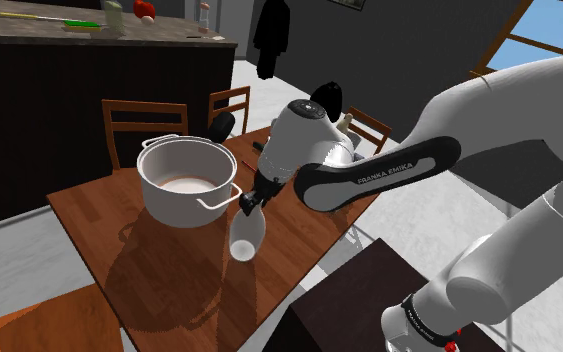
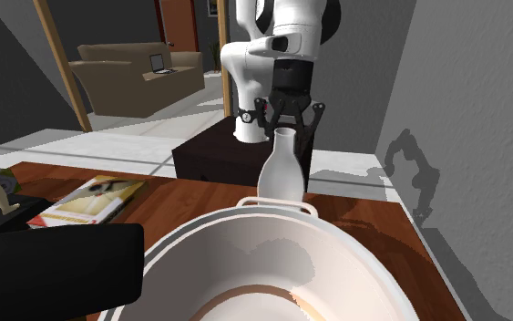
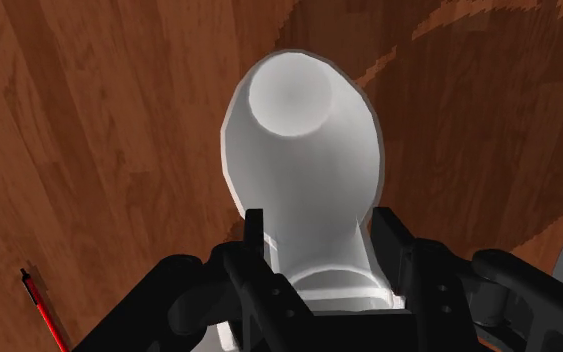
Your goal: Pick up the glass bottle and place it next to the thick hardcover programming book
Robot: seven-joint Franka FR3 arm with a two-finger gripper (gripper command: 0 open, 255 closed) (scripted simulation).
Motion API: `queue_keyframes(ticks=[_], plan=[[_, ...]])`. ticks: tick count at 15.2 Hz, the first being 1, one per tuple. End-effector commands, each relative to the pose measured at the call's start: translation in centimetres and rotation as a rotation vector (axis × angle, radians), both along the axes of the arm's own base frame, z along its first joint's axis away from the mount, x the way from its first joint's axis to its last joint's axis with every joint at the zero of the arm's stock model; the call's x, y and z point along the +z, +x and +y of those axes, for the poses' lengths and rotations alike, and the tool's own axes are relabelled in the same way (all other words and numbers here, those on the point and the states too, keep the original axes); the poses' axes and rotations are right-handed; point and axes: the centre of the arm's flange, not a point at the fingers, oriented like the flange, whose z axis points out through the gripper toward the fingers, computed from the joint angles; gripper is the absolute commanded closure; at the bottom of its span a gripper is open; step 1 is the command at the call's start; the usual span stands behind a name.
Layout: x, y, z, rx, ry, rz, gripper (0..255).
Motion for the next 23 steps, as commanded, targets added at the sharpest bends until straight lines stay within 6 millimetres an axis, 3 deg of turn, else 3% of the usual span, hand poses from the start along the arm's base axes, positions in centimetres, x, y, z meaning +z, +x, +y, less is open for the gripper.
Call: queue_keyframes(ticks=[1,23], plan=[[1.1,-0.1,0.0,0.0,0.0,0.0,255],[12.7,-0.1,0.0,0.0,0.0,0.0,255]])
